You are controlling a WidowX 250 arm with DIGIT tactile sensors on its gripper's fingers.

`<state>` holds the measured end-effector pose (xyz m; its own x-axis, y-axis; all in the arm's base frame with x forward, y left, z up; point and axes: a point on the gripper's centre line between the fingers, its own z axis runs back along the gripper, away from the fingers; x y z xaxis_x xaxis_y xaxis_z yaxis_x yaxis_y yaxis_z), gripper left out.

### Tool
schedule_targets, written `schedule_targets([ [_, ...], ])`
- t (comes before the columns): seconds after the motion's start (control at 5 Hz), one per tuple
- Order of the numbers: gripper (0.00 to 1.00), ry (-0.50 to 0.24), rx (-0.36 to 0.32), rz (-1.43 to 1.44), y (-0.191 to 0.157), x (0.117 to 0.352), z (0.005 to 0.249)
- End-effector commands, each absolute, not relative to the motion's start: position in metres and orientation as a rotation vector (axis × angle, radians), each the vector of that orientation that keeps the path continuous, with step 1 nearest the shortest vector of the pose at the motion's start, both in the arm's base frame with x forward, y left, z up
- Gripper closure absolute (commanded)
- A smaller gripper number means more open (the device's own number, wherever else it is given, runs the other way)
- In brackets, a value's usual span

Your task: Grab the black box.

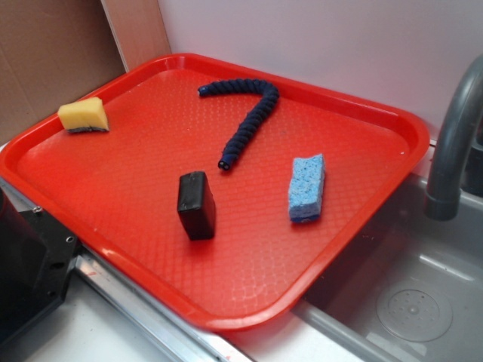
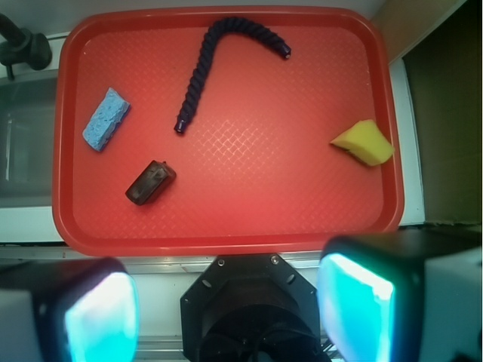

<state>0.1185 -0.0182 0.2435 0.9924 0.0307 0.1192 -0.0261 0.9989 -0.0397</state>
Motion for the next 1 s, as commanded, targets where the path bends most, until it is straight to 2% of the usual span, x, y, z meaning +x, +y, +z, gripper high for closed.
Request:
schedule_targets([
  [0.0,0.00,-0.120,-0.038,0.028,-0.018,0.119,0.244],
  [0.2,0.00,-0.056,0.060,0.226,-0.036,0.147,0.214],
  [0.4,0.00,-0.043,0.048,0.476,-0.056,0.158,0.193],
  [0.6,0.00,-0.048,0.139,0.714,-0.065,0.155,0.168],
  [0.8,0.00,-0.061,0.119,0.631,-0.074,0.153,0.133],
])
